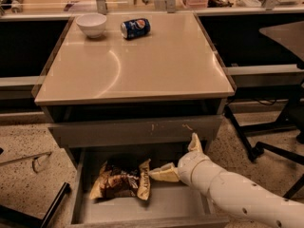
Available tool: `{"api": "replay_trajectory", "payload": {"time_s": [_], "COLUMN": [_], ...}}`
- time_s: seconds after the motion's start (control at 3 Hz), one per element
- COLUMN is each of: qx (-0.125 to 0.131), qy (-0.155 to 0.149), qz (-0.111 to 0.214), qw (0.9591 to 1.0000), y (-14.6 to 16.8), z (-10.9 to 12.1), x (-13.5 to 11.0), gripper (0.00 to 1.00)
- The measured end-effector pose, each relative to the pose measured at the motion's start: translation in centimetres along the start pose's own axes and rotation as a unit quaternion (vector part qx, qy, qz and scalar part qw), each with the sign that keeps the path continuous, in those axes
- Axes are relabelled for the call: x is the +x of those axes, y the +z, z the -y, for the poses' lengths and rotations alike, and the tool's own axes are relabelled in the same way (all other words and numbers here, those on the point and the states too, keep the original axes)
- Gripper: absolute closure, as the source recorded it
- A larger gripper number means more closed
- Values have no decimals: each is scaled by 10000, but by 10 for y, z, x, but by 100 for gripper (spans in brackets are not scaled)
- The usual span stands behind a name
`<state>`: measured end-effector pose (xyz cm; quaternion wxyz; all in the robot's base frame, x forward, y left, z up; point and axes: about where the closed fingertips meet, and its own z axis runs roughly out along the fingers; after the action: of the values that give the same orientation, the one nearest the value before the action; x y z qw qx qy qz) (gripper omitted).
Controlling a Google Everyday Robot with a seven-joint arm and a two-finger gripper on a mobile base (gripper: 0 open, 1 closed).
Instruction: Place brown chip bag into middle drawer
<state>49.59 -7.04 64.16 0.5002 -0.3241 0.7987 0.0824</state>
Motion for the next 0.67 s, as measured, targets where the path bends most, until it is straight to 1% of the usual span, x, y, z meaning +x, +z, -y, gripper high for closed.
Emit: {"api": "replay_trajectory", "payload": {"time_s": [0.33,0.67], "qx": [0,309], "qy": [0,-65], "qz": [0,-143], "qw": [10000,9994], "y": [0,-15], "z": [0,19], "x": [0,-4], "gripper": [0,0]}}
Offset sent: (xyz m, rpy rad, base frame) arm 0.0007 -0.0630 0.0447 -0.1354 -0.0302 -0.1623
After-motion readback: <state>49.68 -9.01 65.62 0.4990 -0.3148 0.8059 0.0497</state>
